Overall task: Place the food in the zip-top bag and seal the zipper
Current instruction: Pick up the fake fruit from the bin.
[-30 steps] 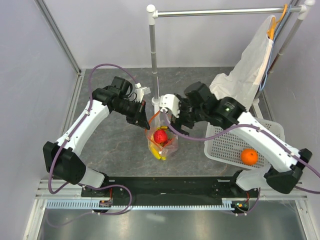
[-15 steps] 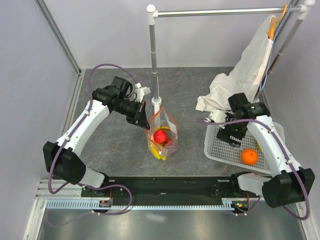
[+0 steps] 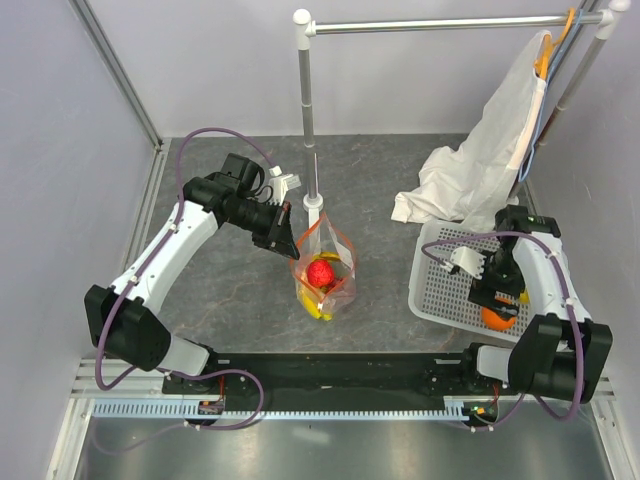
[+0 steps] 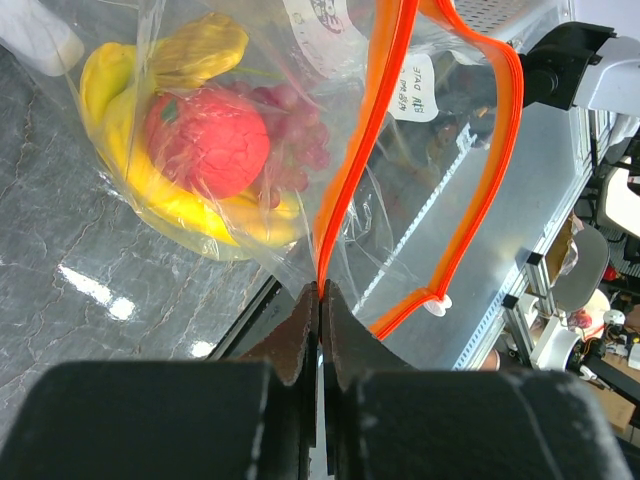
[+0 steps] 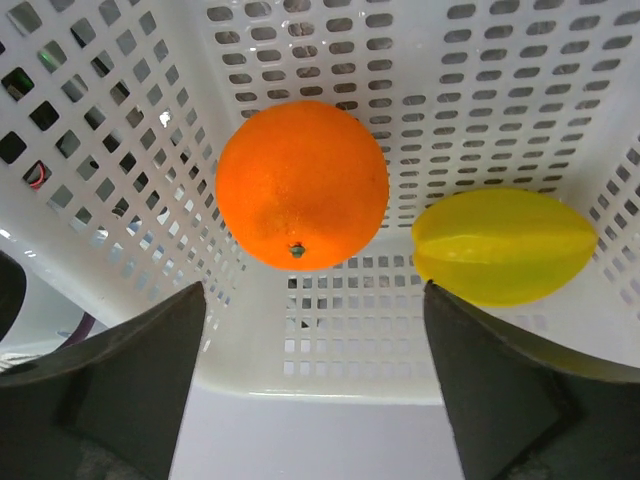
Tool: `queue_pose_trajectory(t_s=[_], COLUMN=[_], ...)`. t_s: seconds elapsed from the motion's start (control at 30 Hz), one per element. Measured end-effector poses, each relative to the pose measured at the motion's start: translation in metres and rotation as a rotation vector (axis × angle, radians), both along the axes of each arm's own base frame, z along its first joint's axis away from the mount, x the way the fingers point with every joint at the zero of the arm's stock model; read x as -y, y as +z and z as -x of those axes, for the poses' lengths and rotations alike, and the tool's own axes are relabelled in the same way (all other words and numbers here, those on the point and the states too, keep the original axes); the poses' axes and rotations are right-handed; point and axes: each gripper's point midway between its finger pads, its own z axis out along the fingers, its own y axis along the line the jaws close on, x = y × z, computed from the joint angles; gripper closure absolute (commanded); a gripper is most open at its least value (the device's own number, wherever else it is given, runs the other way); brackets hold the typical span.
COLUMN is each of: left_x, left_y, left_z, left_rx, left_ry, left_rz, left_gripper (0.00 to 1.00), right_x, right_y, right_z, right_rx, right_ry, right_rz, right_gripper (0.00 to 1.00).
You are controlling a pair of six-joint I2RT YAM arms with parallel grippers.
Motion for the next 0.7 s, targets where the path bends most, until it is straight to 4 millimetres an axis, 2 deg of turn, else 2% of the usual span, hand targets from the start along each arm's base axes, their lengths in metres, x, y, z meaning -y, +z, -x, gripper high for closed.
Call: queue_pose_trajectory(t_s=[0.2,0.47,0.5,0.53,0.6,0.63,0.7], left_x=[0.0,0.0,0.0,0.0,0.0,0.0,0.0], left_y=[0.0,-0.001,-0.001,-0.001,-0.002,-0.002,-0.003], left_z=[0.0,0.0,0.0,0.0,-0.001,-0.001,-0.001], left_rx=[0.0,-0.002,-0.002,-0.003,-0.006,-0.008,-0.009], left_ry=[0.0,0.001,0.001,0.001,0.001,0.001,0.001], left_rz=[0.0,-0.001,-0.002,-0.002,-0.003,-0.004,-0.005], left_gripper=[0.98,0.98,0.98,0.98,0.98,0.98,0.98], right_x=[0.001,0.001,0.002,0.002,0.003,0.003,0.003], right_y=[-0.013,-0.038,-0.04,-0.042,-0.045,-0.046,-0.047], right_z=[0.002,0.019,0.019,0.018,0.016,0.015,0.015], right_rx=[-0.048,-0.12,-0.126,-0.128,-0.133,-0.135,-0.144], right_ry=[-0.002,-0.003,-0.004,-0.006,-0.007,-0.008,-0.012], right_rz=[-0.005,0.001,0.001,0.001,0.0,0.0,-0.002], right_gripper=[0.02,0.04,0.07,0.14,0.23,0.32,0.41])
